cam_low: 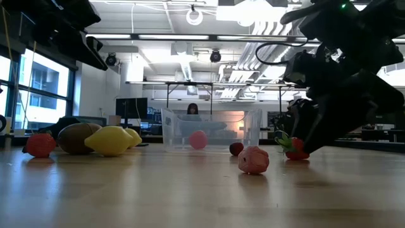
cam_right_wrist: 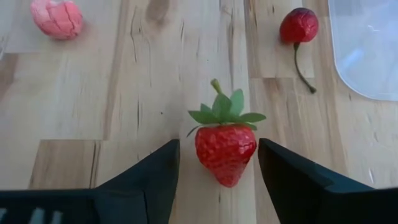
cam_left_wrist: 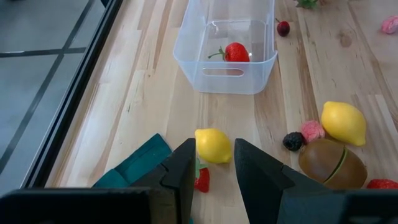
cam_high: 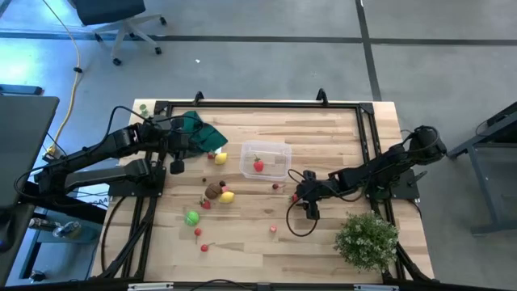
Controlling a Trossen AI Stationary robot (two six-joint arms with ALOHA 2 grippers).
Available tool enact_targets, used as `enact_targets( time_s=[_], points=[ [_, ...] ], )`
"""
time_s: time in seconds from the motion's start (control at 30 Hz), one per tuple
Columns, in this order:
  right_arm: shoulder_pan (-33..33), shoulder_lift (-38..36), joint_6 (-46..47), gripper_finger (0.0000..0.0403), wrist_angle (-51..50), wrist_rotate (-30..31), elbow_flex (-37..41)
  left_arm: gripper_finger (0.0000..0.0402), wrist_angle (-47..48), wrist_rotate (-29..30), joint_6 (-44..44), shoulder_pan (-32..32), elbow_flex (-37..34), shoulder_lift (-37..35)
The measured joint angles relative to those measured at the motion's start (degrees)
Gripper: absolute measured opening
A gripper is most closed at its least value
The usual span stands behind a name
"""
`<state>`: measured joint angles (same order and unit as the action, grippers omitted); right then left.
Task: Pick and placing Produce into tupperware
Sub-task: Put the bottom right red strawberry into the transparent bin
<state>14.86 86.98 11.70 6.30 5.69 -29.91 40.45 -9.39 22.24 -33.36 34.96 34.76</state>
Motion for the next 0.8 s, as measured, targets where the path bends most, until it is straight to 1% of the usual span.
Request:
enact_targets(
  time_s=[0.23,0.6,0.8],
  points=[
    [-1.25,0.0,1.31,0.0171,0.68,-1.51,-0.02,0.0099,-0.01,0.0,0.0,0.0,0.0,-0.02],
    [-2.1,0.0,1.41,0.0147,0.68,-1.75,-0.04,0.0099,-0.02,0.0,0.0,0.0,0.0,0.0],
    [-2.1,-0.07,3.41,0.0145,-0.06,-1.79,-0.13,0.0099,-0.02,0.0,0.0,0.0,0.0,0.0]
  ],
)
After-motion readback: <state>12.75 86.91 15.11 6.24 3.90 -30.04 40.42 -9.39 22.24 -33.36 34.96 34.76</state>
